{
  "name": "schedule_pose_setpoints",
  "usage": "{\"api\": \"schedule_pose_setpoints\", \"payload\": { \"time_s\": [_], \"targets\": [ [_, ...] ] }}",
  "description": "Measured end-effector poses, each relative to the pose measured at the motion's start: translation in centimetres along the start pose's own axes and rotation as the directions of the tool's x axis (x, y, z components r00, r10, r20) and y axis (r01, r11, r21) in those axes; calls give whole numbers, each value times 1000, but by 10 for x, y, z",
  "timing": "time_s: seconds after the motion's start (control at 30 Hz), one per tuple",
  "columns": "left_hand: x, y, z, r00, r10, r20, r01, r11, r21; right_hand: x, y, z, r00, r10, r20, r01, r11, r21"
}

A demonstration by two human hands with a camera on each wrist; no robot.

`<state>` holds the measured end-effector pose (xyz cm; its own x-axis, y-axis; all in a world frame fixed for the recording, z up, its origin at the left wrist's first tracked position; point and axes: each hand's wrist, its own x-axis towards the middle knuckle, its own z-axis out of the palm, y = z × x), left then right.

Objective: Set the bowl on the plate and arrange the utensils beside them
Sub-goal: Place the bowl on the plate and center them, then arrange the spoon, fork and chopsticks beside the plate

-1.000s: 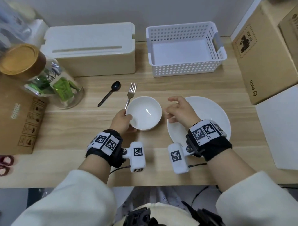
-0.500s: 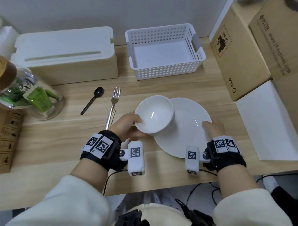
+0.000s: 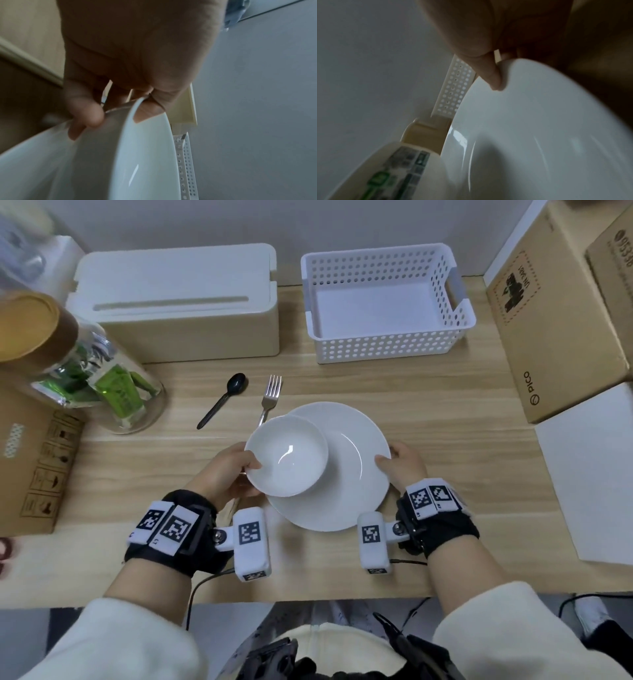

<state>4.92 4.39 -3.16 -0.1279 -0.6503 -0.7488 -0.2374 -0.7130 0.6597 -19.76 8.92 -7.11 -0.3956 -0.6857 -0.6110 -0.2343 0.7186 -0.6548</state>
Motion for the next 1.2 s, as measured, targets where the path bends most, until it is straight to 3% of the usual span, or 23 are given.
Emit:
{"api": "schedule_pose_setpoints", "payload": {
  "time_s": [0.13, 0.17, 0.23, 0.3, 0.43, 0.53, 0.6, 0.8, 0.87, 0.93, 1.03, 1.1, 1.2],
  "targets": [
    [-4, 8, -1, 995, 82, -55, -81, 996, 28, -10, -28, 3, 972, -171, -163, 146, 978, -151],
    [-5, 12, 3, 993, 102, -53, -100, 994, 42, -17, -39, 3, 973, -206, -99, 197, 976, -94],
    [-6, 19, 13, 990, 136, -35, -132, 988, 83, -33, -59, 4, 964, -219, 148, 218, 976, 28],
    [-4, 23, 23, 988, 154, -16, -151, 982, 113, -43, -68, 5, 918, -218, 331, 239, 971, -26],
    [5, 18, 30, 975, 221, -1, -214, 945, 247, -37, -61, 7, 911, -180, 372, 266, 944, -193],
    [13, 11, 31, 935, 353, 19, -304, 777, 551, -30, -52, 11, 922, -142, 359, 260, 916, -306],
    [16, 9, 32, 926, 370, 75, -313, 643, 699, -25, -47, 14, 927, -143, 346, 270, 896, -354],
    [27, 1, 30, 934, 351, 64, -225, 441, 869, -19, -37, 19, 930, -143, 337, 279, 873, -401],
    [28, 0, 27, 933, 348, 91, -249, 442, 862, -19, -39, 18, 932, -141, 335, 289, 846, -447],
    [25, 1, 17, 931, 353, 93, -288, 553, 782, -20, -46, 16, 938, -154, 309, 311, 767, -562],
    [26, 10, -13, 880, 468, -84, -324, 718, 616, -27, -73, 17, 914, -364, 177, 394, 700, -595],
    [34, 13, -38, 860, 482, -167, -291, 732, 616, -38, -100, 33, 851, -497, 170, 505, 684, -527],
    [55, 21, -72, 857, 490, -158, -257, 673, 693, -56, -141, 81, 798, -513, 317, 603, 677, -422]
  ]
}}
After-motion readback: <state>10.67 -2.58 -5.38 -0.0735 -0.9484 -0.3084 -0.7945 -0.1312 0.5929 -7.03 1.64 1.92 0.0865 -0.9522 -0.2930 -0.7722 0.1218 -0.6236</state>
